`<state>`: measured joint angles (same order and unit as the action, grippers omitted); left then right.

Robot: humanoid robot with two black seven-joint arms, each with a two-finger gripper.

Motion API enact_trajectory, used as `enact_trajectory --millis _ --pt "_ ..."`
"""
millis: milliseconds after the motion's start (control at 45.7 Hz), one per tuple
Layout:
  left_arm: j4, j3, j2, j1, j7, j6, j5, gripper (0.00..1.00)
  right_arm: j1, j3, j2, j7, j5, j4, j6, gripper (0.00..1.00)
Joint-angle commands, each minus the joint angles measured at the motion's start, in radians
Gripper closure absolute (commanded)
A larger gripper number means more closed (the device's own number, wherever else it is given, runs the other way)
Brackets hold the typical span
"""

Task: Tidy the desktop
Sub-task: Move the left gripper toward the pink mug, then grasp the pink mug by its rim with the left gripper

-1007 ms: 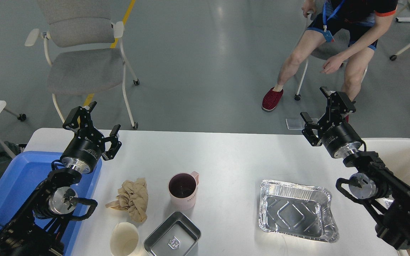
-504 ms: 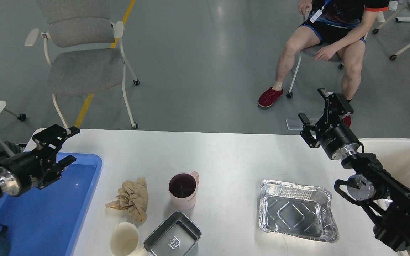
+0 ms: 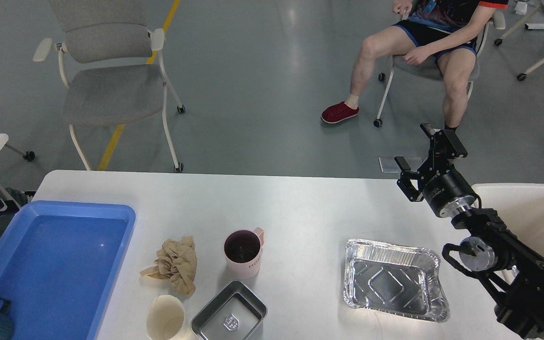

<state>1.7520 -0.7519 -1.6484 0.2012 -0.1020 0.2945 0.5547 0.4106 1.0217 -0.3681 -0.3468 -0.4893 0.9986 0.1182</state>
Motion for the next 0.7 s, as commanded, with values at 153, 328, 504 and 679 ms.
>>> enact_trajectory --millis 153,328,504,679 --pt "-0.017 -0.004 0.241 0.058 -0.024 0.011 0.279 0.07 -0.01 0.0 0.0 0.0 0.0 0.0 0.001 0.0" --pt "-0.104 0.023 0.597 0.203 -0.129 0.07 0.646 0.07 -0.01 0.0 0.0 0.0 0.0 0.005 0.001 0.0" --pt "-0.264 0.23 0.857 0.44 -0.151 0.129 0.703 0.07 -0.012 0.0 -0.011 0.0 0.0 0.008 0.001 0.0" --pt "-0.411 0.39 1.013 0.581 -0.146 0.126 0.702 0.08 -0.021 0.001 -0.012 0.0 0.0 0.009 0.001 0.0"
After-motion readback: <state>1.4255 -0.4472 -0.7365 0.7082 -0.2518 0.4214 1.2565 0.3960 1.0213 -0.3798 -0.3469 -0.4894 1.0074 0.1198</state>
